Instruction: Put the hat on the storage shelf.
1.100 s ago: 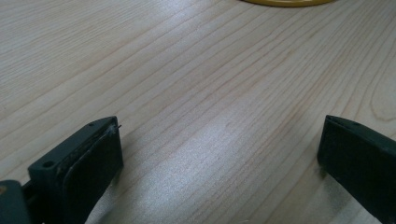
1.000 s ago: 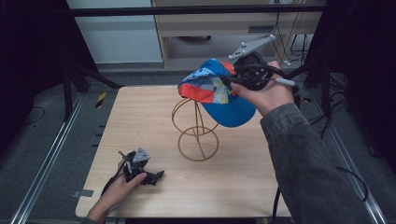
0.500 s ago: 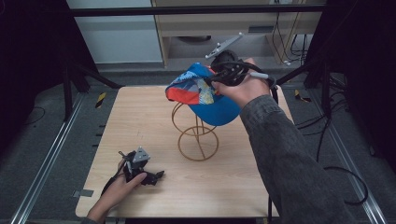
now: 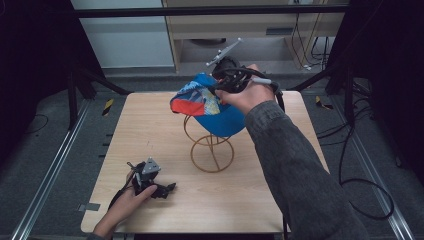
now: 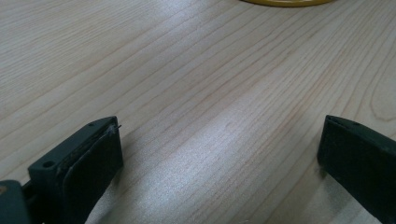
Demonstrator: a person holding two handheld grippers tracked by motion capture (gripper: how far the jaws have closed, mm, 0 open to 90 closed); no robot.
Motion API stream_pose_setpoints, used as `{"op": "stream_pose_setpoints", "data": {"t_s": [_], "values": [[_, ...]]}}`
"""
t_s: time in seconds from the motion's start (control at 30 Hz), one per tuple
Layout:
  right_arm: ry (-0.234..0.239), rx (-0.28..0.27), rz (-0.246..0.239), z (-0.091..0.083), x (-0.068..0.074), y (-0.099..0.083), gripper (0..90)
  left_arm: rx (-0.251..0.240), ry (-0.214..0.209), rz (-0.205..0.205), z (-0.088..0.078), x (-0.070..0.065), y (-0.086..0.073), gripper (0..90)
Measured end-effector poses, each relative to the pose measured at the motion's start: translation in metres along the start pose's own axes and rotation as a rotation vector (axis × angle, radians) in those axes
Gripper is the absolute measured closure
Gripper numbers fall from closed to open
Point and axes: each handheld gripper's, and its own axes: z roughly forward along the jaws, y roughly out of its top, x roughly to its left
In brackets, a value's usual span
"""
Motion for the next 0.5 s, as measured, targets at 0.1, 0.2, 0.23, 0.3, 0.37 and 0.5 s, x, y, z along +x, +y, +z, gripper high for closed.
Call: {"op": "stream_pose_setpoints", "data": {"t_s": [0.1, 0.2, 0.23, 0.3, 0.37, 0.5], "values": [[0.005, 0.016, -0.004, 0.007, 0.001, 0.003, 89.4, -0.001, 0.001, -0.001, 0.0, 0.0, 0.0, 0.0], [0.009, 0.025, -0.013, 0.012, 0.003, 0.005, 89.4, 0.0, 0.0, -0.001, 0.0, 0.0, 0.0, 0.0], [0.009, 0.028, -0.017, 0.014, 0.003, 0.005, 89.4, 0.0, 0.001, -0.001, 0.0, 0.0, 0.0, 0.0], [0.01, 0.036, -0.016, 0.015, 0.004, 0.005, 89.4, -0.001, 0.001, -0.001, 0.0, 0.0, 0.0, 0.0], [0.015, 0.039, -0.016, 0.016, 0.004, 0.006, 89.4, 0.0, 0.001, 0.0, 0.0, 0.0, 0.0, 0.0], [0.016, 0.053, -0.015, 0.021, 0.005, 0.004, 89.2, -0.001, 0.001, 0.0, 0.0, 0.0, 0.0, 0.0]]}}
